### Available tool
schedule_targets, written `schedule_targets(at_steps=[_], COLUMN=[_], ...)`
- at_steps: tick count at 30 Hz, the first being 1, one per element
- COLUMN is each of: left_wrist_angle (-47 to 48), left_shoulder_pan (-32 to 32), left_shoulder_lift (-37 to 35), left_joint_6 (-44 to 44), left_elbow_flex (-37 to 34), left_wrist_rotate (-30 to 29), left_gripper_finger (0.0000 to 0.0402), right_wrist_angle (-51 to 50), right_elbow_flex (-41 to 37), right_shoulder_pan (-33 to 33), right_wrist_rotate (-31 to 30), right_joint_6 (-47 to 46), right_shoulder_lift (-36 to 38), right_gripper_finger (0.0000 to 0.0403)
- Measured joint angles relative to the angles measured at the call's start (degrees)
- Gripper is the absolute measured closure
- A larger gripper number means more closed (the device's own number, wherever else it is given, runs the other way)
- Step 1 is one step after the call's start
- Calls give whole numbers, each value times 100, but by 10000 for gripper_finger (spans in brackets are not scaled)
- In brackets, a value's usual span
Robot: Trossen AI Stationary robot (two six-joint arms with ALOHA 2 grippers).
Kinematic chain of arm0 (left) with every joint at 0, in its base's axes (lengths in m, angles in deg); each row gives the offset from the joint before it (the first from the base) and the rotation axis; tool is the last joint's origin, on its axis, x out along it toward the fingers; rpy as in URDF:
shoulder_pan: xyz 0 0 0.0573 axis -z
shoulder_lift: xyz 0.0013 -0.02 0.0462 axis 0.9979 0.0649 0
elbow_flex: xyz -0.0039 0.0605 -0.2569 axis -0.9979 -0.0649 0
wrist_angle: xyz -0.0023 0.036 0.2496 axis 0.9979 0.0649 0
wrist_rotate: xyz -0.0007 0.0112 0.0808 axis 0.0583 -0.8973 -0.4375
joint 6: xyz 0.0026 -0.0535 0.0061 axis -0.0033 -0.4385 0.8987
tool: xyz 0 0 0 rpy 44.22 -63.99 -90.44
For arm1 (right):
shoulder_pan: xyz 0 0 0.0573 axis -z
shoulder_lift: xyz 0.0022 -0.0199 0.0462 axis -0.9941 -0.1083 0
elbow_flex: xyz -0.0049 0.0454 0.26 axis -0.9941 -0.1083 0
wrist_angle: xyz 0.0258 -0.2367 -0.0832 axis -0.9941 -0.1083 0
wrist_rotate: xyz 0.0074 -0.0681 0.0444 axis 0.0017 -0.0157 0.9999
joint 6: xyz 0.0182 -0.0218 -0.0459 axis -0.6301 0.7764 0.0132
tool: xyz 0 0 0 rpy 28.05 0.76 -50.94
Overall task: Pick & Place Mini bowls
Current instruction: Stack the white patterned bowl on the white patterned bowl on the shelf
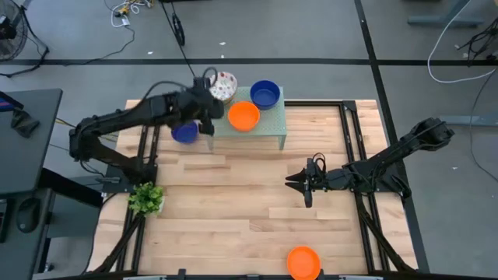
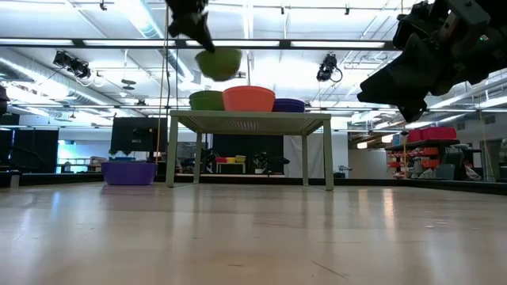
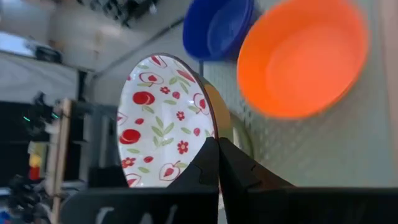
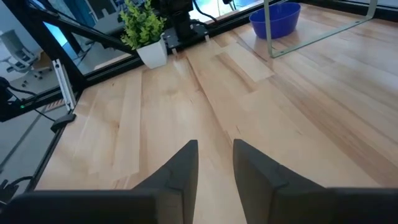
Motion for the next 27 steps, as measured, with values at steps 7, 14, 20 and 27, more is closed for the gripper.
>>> schedule_targets(at_steps=[7, 14, 20, 27], left_wrist_angle=[142, 226, 219, 336], left_shoulder_pan=[-756, -887, -904, -936], left_shoulder_lift=[302, 627, 725, 727], left_joint_6=[78, 95, 91, 28], left_elbow_flex=[1, 1, 1, 1], left_wrist_rotate=[557, 597, 570, 568], left_gripper_finger=[401, 401, 401, 396], right_wrist_angle=[12, -5, -14, -12], right_elbow_flex=[4, 4, 4, 4], right_shoulder_pan=[0, 0, 0, 0], right_wrist_rotate=[3, 7, 13, 17], right_joint_6=[2, 2, -8, -20], right_shoulder_lift=[-2, -2, -2, -2], right_gripper_finger=[300, 299, 299, 299])
